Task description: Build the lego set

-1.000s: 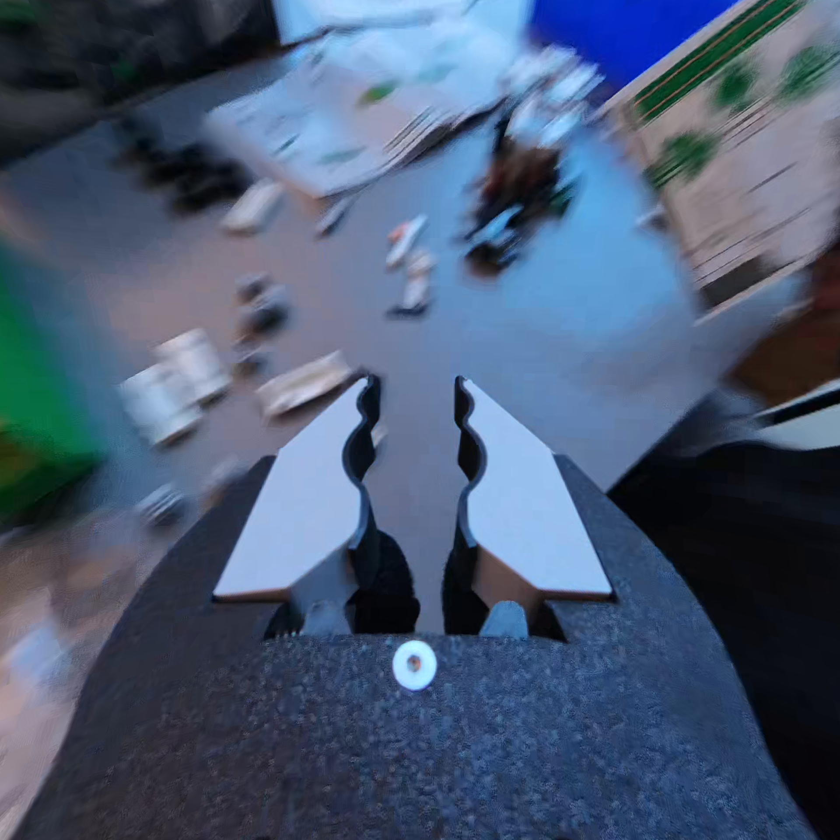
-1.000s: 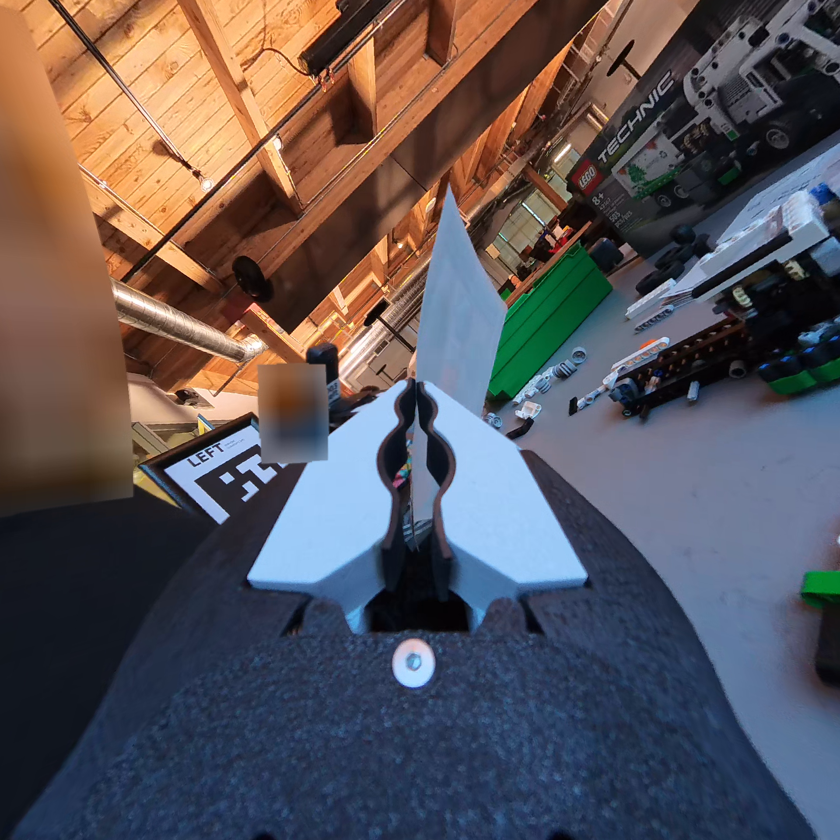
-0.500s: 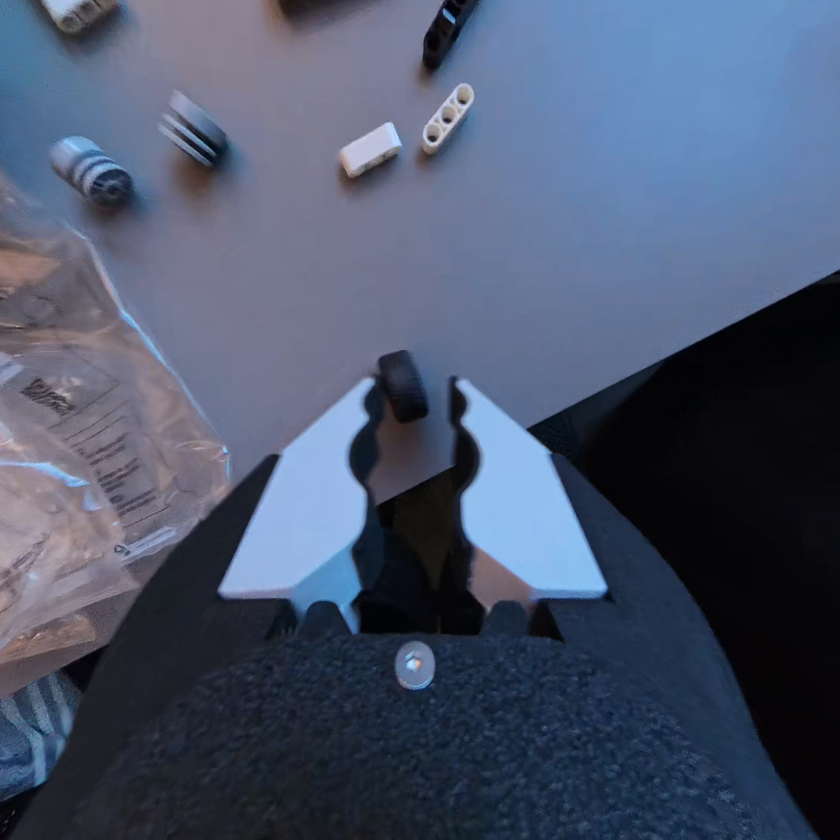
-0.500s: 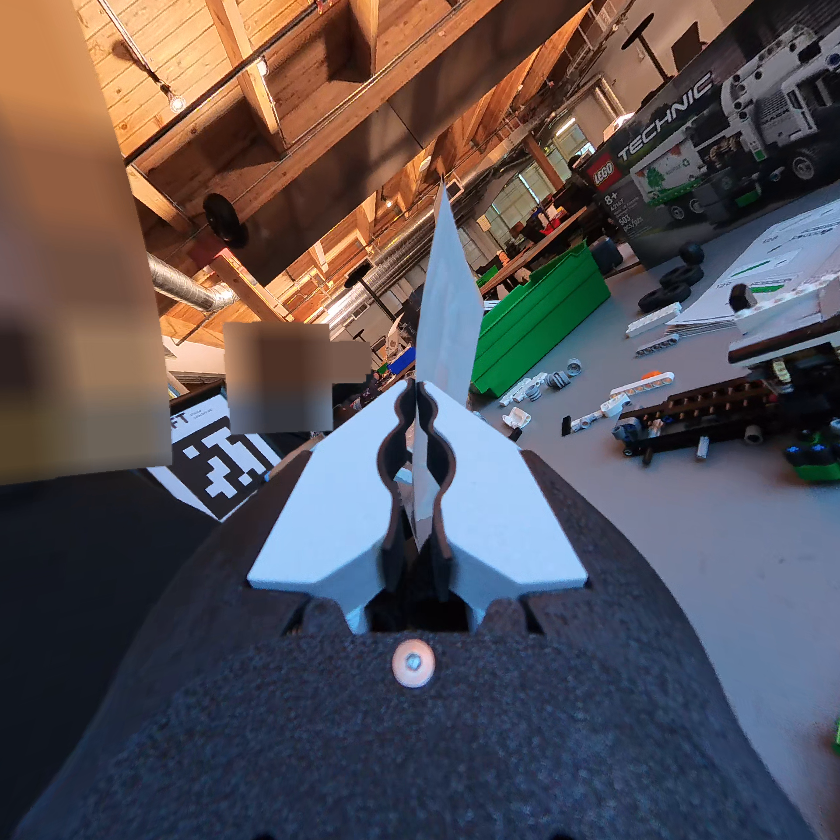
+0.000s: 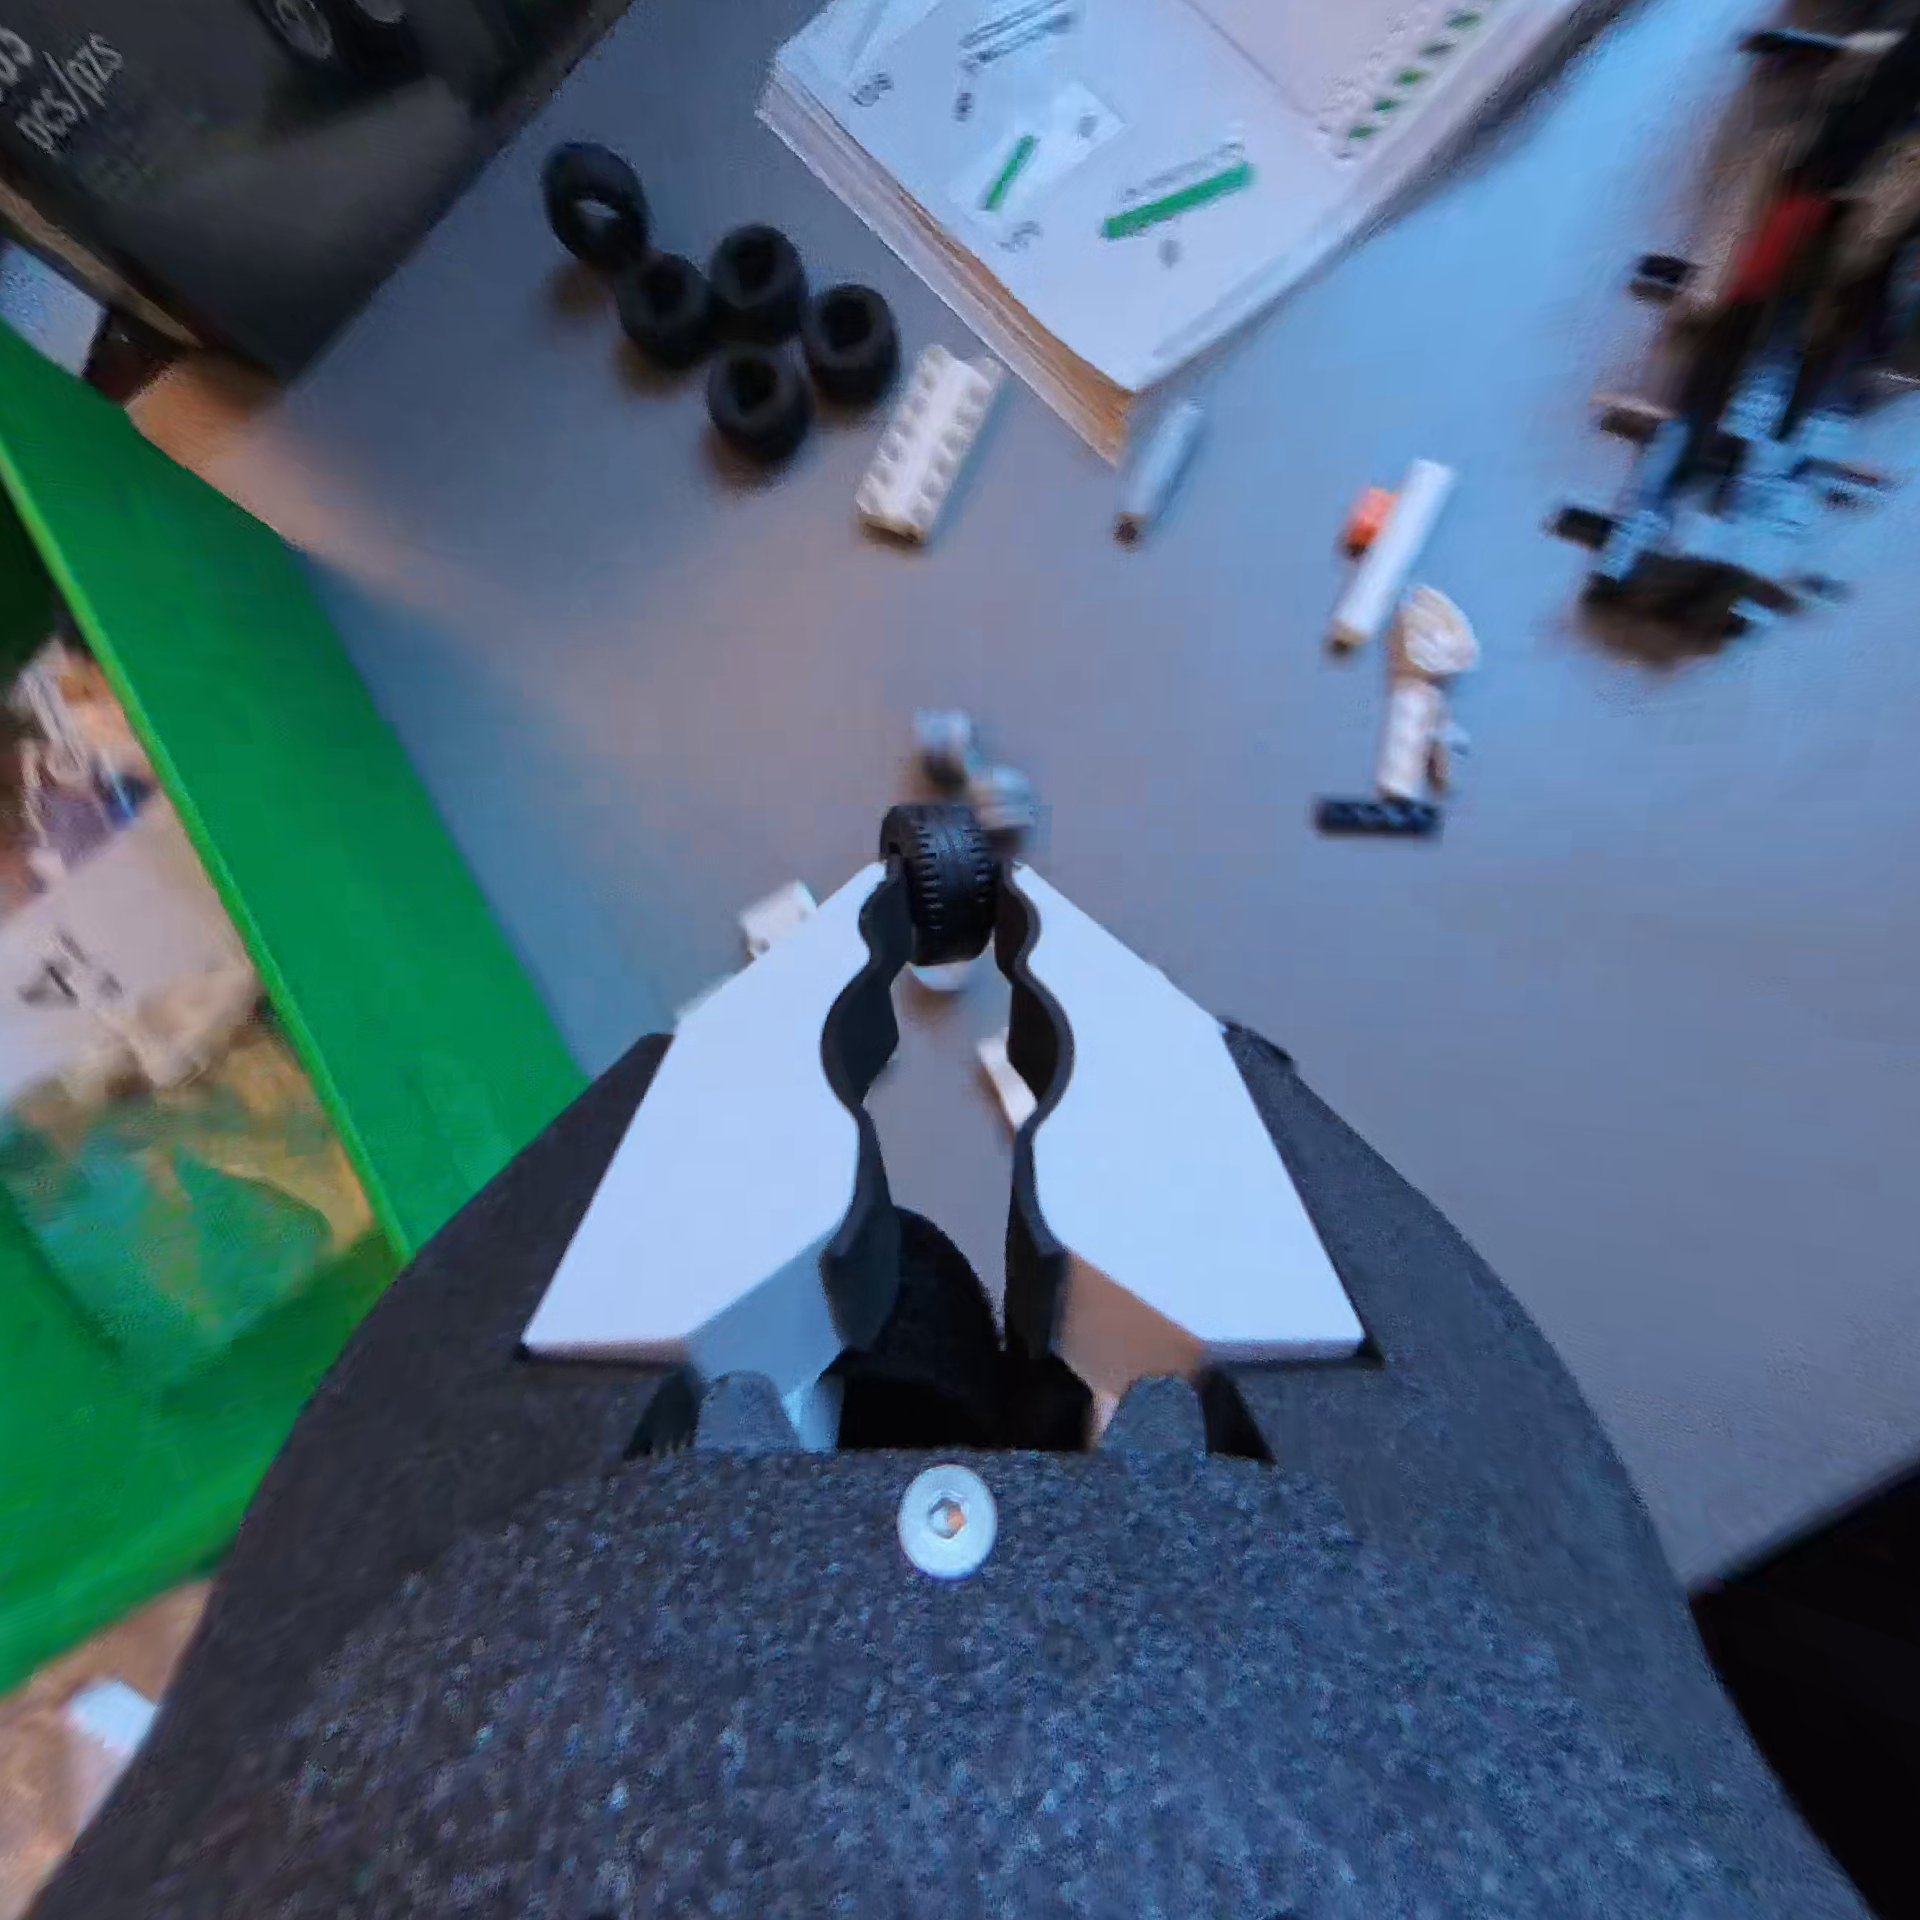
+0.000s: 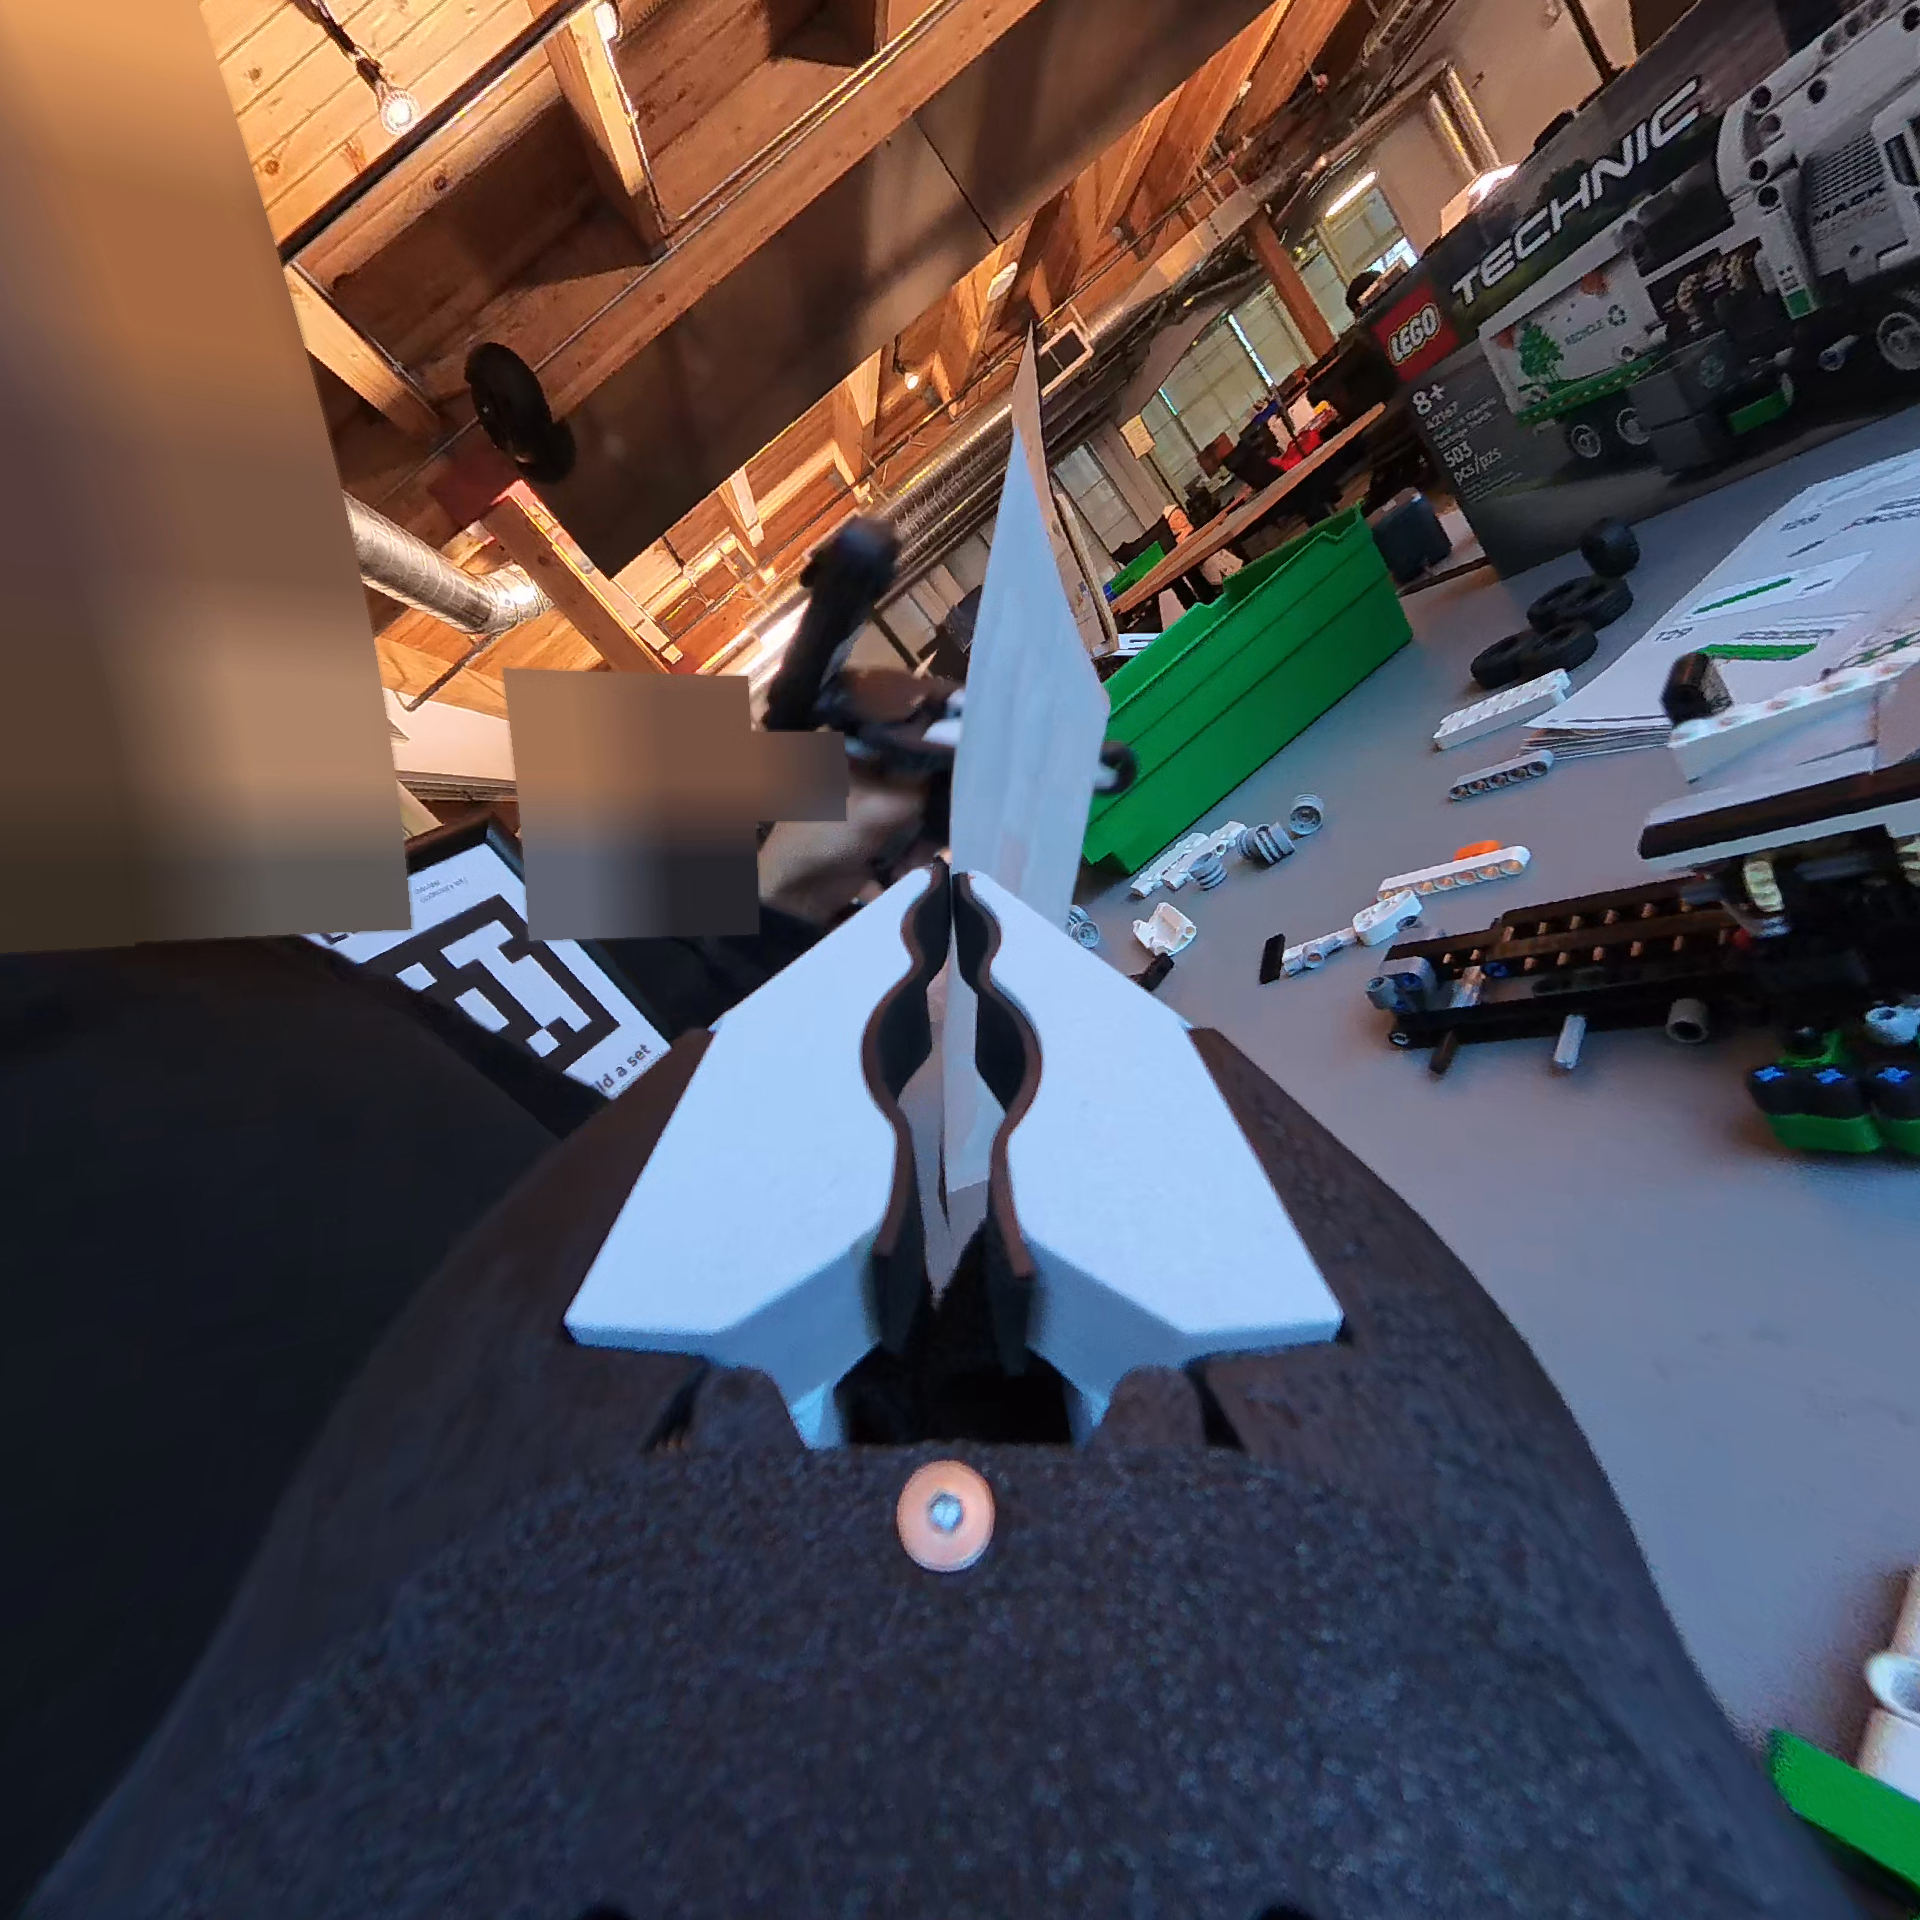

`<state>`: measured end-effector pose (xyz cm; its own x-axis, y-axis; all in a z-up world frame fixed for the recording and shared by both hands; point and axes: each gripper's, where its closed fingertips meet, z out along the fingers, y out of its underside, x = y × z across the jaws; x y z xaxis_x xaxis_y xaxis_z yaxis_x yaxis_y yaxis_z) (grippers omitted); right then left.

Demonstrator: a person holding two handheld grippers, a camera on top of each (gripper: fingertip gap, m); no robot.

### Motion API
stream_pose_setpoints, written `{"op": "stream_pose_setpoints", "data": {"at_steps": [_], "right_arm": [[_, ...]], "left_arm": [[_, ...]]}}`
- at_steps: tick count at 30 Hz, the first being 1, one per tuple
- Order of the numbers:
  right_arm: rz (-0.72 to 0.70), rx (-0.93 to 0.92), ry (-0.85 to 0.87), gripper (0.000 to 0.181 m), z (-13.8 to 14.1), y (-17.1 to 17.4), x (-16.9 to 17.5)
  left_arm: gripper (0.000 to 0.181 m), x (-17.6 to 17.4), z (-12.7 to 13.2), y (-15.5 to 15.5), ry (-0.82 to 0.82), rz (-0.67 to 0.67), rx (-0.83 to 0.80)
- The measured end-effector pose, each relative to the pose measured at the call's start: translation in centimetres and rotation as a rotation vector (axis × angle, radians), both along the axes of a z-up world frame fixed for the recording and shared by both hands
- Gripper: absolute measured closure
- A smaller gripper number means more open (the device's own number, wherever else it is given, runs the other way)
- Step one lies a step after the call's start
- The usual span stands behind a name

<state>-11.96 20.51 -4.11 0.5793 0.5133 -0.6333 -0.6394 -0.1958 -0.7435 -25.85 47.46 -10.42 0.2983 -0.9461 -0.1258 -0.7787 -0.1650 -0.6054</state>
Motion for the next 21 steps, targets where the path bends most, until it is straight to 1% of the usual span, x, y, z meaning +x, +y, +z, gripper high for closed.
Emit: {"op": "stream_pose_setpoints", "data": {"at_steps": [2,4,5,7,9,10,11,13,15,18,21], "right_arm": [[0.005,0.004,0.011,0.181,-0.4,-0.1,0.3],[0.017,0.002,0.030,0.181,-0.8,-0.1,0.5],[0.022,0.002,0.044,0.181,-0.9,-0.1,0.6],[0.030,0.001,0.069,0.181,-1.2,-0.3,0.8],[0.038,-0.001,0.078,0.181,-1.5,-0.4,0.7],[0.038,-0.004,0.079,0.181,-1.7,-0.4,0.7],[0.038,-0.007,0.083,0.181,-1.9,-0.4,0.7],[0.044,-0.007,0.102,0.181,-2.0,-0.5,0.8],[0.045,-0.006,0.120,0.181,-2.1,-0.5,0.9],[0.044,-0.009,0.123,0.181,-2.3,-0.5,1.1],[0.050,-0.013,0.134,0.181,-2.4,-0.5,1.3]], "left_arm": [[0.167,3.0,-1.2,3.5,0.097,0.005,-0.031],[0.167,5.3,-2.6,7.7,0.207,0.014,-0.040],[0.168,6.6,-3.2,9.7,0.233,0.010,-0.047],[0.168,8.9,-4.3,11.9,0.266,-0.006,-0.156],[0.168,11.5,-4.9,13.8,0.230,-0.025,-0.237],[0.168,11.9,-5.5,14.8,0.260,-0.010,-0.266],[0.168,12.0,-6.1,15.9,0.298,0.005,-0.260],[0.168,12.7,-6.7,16.7,0.313,-0.016,-0.266],[0.167,13.1,-7.1,16.6,0.321,-0.021,-0.294],[0.167,13.3,-7.8,16.3,0.330,-0.025,-0.295],[0.167,13.2,-7.8,16.1,0.320,-0.018,-0.302]]}}
